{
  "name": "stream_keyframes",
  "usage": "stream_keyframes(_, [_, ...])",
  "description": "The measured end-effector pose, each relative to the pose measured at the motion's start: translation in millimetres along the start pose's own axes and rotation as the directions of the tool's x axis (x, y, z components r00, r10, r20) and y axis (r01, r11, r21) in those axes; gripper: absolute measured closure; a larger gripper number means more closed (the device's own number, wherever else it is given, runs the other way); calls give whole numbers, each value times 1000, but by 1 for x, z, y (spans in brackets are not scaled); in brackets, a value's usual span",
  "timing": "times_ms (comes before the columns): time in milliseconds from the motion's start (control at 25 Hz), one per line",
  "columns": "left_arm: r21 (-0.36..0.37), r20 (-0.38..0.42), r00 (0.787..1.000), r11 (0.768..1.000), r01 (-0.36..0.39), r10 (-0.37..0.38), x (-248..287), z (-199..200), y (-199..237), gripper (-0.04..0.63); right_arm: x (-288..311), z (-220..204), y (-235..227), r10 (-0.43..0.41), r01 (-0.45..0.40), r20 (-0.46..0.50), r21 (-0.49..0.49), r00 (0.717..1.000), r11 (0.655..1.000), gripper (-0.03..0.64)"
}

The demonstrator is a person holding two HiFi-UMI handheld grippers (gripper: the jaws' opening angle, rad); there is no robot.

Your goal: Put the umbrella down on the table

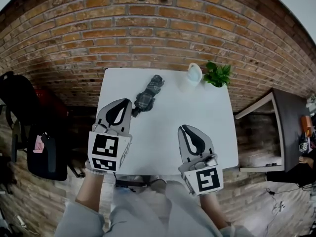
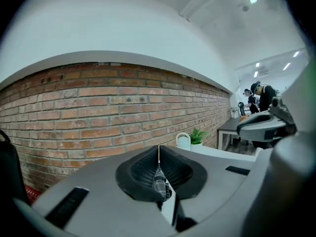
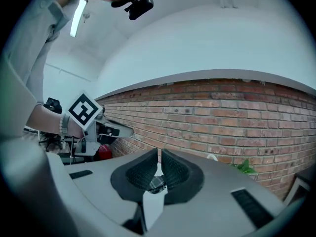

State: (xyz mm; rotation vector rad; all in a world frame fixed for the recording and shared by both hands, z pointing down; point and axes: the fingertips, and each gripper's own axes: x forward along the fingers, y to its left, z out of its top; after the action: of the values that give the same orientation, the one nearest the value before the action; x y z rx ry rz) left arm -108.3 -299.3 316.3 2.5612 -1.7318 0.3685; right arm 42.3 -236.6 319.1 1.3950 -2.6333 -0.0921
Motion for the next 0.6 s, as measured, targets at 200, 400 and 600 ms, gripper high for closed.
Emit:
stream_keyframes(200, [36,17,998,998,53,-54,-38,-4,-23,569,-5,5,12,18,-18,-6,-6,1000,1000,565])
stream_keyframes(400, [52,19,999,997,48,-49,-66,-8,-34,569,-9,7,20,29,-29,-7,-10,1000,1000,565])
stream_keyframes(600, [52,25,1000,999,16,-17,-84,-9,-29,569,-9,8,29,47,-47,-4,-21,999,999,565])
